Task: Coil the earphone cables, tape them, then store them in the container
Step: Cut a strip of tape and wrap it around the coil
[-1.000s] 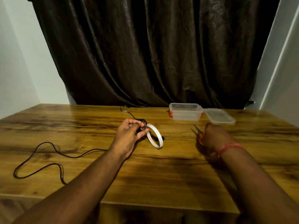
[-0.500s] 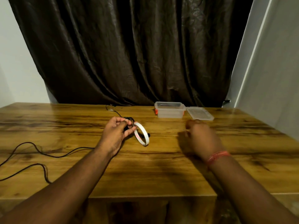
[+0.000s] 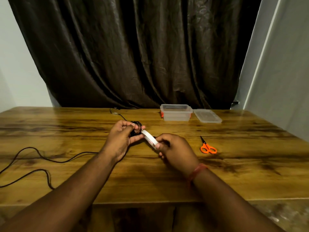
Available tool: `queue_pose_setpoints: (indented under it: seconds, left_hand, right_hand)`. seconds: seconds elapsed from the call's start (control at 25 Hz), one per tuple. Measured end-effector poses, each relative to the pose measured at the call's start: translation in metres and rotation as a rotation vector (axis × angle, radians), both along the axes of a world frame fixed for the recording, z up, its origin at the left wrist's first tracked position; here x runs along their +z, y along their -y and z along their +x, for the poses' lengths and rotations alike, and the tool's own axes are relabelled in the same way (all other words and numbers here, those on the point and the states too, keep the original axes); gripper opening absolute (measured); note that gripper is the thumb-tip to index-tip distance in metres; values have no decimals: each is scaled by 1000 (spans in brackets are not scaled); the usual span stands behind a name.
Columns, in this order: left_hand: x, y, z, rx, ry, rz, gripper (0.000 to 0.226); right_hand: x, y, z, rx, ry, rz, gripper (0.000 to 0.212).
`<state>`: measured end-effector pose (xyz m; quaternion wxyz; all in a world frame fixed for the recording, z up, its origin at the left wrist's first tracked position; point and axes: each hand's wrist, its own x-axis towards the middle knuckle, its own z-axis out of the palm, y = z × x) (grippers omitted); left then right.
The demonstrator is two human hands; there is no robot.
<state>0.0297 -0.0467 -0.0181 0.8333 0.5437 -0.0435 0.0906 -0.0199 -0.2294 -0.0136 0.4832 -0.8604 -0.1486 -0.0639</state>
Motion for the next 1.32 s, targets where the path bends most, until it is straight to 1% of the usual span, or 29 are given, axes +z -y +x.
queue_pose_setpoints:
  seconds: [0.04, 0.16, 0.24, 0.32, 0.52, 0.6, 0.64, 0.68, 0.76, 0.84, 0.92, 0.96, 1.0, 1.08, 1.2, 1.32]
  left_hand:
    - [0, 0, 0, -8, -5, 3, 14]
    - [0, -1, 0, -16, -10, 28, 12]
    - [0, 0, -1, -22, -4, 53, 13]
    - [-1, 1, -1, -27, -6, 64, 13]
    - [1, -1, -4, -31, -15, 78, 12]
    - [1, 0, -5, -33, -19, 97, 12]
    - [1, 0, -5, -32, -20, 113, 11]
    - [0, 1, -6, -33, -18, 130, 11]
    - [1, 3, -7, -45, -10, 157, 9]
    - [2, 3, -9, -50, -14, 179, 8]
    - [1, 0, -9, -48, -23, 197, 8]
    - [1, -1, -8, -55, -19, 200, 8]
    - [0, -1, -8, -67, -10, 201, 8]
    - [0, 1, -7, -101, 7, 185, 8]
    - [0, 4, -6, -143, 0, 138, 11]
    - [3, 4, -8, -178, 5, 123, 12]
  right_hand:
    - [1, 11, -1, -20, 57, -101, 13]
    - [0, 47, 1, -110, 236, -504, 14]
    - [-4, 66, 5, -168, 247, -689, 17]
    - [-9, 77, 9, -214, 249, -752, 20]
    - [-8, 78, 6, -233, 253, -822, 23]
    - [-1, 75, 4, -231, 306, -868, 25]
    - [4, 68, 6, -215, 350, -837, 25]
    - [11, 57, 10, -189, 384, -741, 25]
    - [19, 26, 27, -91, 411, -473, 28]
    - [19, -7, 48, 71, 337, -224, 35]
    - [12, -21, 68, 263, 166, -34, 46]
    - [6, -22, 74, 340, 84, 17, 50]
    - [1, -21, 79, 387, 41, 30, 52]
    - [-5, -14, 87, 448, 26, 75, 52]
    - [-7, -6, 89, 523, -84, 293, 48]
    - [-6, -2, 89, 550, -102, 408, 41]
